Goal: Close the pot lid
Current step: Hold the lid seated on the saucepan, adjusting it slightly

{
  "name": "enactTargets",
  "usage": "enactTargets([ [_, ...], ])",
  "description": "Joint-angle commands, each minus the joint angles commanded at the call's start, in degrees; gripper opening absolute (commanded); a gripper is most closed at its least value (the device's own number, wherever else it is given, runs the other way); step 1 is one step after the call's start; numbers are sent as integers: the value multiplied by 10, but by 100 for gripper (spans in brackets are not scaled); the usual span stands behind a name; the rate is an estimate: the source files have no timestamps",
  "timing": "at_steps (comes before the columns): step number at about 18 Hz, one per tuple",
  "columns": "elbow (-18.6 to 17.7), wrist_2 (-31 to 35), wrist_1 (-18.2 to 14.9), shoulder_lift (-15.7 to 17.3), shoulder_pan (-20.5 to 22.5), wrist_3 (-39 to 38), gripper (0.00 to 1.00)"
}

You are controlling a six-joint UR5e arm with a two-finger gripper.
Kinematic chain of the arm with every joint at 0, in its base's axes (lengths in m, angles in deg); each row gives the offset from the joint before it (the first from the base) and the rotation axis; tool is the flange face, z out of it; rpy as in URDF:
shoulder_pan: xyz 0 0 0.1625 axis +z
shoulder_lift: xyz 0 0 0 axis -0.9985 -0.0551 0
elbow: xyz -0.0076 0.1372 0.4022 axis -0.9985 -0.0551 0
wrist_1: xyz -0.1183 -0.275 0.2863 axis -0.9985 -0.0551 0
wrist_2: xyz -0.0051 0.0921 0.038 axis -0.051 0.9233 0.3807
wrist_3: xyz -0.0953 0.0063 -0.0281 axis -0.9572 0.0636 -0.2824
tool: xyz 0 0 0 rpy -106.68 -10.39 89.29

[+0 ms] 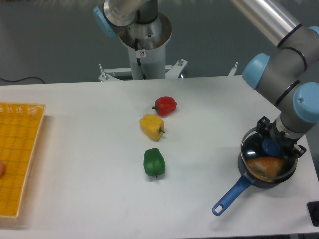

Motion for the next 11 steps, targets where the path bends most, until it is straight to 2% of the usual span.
enactTargets([
  [6, 6, 0, -24, -1, 0, -17, 53],
  [11, 8, -3, -23, -4, 0, -25, 53],
])
